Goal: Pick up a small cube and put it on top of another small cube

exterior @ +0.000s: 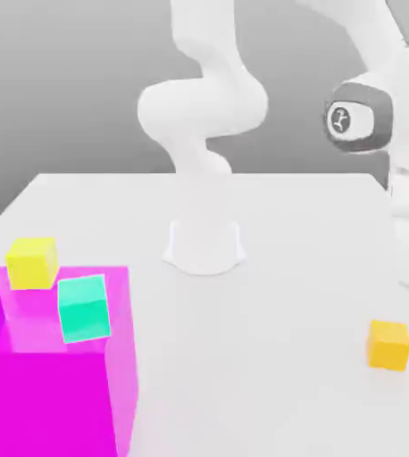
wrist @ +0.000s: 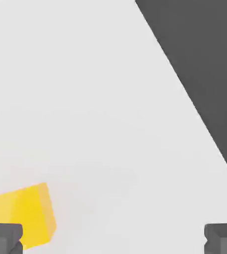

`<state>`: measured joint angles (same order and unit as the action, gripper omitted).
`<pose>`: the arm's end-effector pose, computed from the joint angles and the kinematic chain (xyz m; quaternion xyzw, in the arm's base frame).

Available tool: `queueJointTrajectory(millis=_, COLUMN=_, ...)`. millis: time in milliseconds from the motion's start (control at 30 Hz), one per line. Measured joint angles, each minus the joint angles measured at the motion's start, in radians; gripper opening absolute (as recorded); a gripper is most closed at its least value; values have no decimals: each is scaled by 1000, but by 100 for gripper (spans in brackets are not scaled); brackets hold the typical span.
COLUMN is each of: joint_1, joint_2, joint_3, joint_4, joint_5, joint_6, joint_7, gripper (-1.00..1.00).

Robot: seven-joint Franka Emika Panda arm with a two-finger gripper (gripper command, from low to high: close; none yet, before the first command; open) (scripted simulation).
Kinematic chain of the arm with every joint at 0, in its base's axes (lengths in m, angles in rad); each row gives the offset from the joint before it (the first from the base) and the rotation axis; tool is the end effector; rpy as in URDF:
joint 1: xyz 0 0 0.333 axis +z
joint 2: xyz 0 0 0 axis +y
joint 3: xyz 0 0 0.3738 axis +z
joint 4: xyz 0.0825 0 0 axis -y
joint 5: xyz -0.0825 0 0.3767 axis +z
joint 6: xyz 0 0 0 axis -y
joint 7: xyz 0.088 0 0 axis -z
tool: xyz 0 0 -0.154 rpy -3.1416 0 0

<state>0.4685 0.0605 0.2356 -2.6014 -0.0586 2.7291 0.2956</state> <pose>0.3419 0.2930 0.2580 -0.9730 -0.2281 -0.0331 0.0116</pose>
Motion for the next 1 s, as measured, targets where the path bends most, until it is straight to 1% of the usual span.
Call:
queueJointTrajectory(millis=100, joint_1=33, joint_2=112, joint_3=-4, joint_4=-17, joint_5=-61, joint_6=65, joint_7=-1, gripper=0)
queueJointTrajectory(millis=233, joint_1=94, joint_2=257, joint_3=-79, joint_4=6, joint_5=-148, joint_6=177, joint_7=57, gripper=0)
queueJointTrajectory(millis=267, joint_1=110, joint_2=284, joint_3=-97, joint_4=11, joint_5=-160, joint_6=198, joint_7=67, gripper=-100)
queueJointTrajectory(millis=500, joint_1=110, joint_2=286, joint_3=-97, joint_4=11, joint_5=-164, joint_6=199, joint_7=70, gripper=-100)
queueJointTrajectory(millis=567, joint_1=87, joint_2=233, joint_3=-67, joint_4=0, joint_5=-133, joint_6=157, joint_7=46, gripper=-100)
queueJointTrajectory(millis=667, joint_1=60, joint_2=129, joint_3=-25, joint_4=-20, joint_5=-61, joint_6=75, joint_7=-8, gripper=-100)
queueJointTrajectory(millis=700, joint_1=49, joint_2=95, joint_3=-25, joint_4=-21, joint_5=-42, joint_6=43, joint_7=-27, gripper=-100)
queueJointTrajectory(millis=767, joint_1=-6, joint_2=37, joint_3=-68, joint_4=7, joint_5=-30, joint_6=-37, joint_7=-66, gripper=-100)
queueJointTrajectory(millis=933, joint_1=-245, joint_2=-96, joint_3=-176, joint_4=97, joint_5=-26, joint_6=-245, joint_7=-160, gripper=-100)
queueJointTrajectory(millis=1000, joint_1=-309, joint_2=-146, joint_3=-215, joint_4=133, joint_5=-24, joint_6=-328, joint_7=-200, gripper=-100)
